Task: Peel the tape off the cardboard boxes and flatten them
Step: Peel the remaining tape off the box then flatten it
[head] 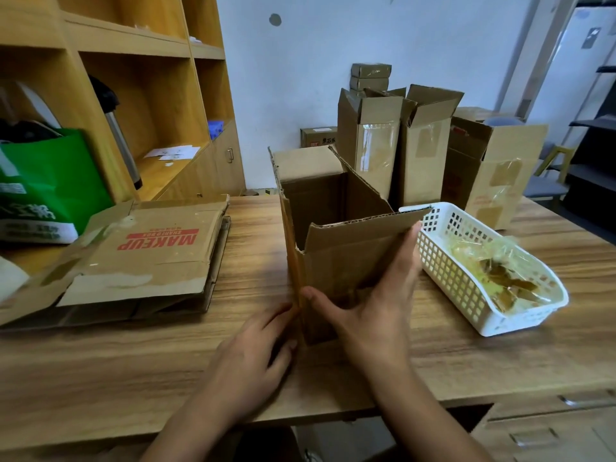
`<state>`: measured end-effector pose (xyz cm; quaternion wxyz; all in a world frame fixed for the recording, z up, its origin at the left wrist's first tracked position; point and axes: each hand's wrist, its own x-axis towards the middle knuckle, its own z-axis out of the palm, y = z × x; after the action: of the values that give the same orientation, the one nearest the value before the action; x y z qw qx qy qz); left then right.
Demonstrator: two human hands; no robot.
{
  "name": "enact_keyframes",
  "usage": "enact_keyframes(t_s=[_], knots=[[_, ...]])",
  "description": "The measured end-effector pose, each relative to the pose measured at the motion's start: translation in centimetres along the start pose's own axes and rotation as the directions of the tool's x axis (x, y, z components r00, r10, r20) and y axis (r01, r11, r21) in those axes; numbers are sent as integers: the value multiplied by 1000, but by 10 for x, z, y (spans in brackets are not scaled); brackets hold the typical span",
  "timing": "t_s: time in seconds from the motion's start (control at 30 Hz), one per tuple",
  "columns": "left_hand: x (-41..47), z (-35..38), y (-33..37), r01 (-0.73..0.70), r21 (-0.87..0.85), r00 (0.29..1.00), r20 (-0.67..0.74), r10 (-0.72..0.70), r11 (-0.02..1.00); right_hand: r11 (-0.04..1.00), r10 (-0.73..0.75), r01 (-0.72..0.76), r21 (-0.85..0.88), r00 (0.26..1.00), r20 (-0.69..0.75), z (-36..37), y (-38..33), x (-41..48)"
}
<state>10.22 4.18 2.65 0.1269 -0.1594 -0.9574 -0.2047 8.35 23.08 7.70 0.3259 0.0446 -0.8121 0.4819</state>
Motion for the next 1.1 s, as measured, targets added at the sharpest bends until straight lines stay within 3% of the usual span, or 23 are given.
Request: enact_keyframes(t_s=[0.3,0.5,0.63,0.73,0.87,0.97,1.1], knots=[[0,-4,2,-42,-29,999,14,43,999,998,26,-25,-49,1000,15,8,-3,1],[0,-6,3,-95,-4,994,61,95,995,999,43,-43,15,999,-16,3,12,9],[-1,-12,5,-121,2,992,32,121,993,963,85,-92,254,996,38,-18,31,32],[-3,-14,5,-182,17,980,-73,183,983,899,126,-173,403,982,142,-40,39,52],[2,-26,10,-269,72,943,-182,278,960,774,277,-431,464,889,364,-61,43,66],[12,-44,16,-290,85,929,-213,302,953,677,369,-610,412,765,528,-69,52,74],[26,-68,19,-311,112,929,-173,327,944,652,368,-691,312,648,667,-73,55,85]])
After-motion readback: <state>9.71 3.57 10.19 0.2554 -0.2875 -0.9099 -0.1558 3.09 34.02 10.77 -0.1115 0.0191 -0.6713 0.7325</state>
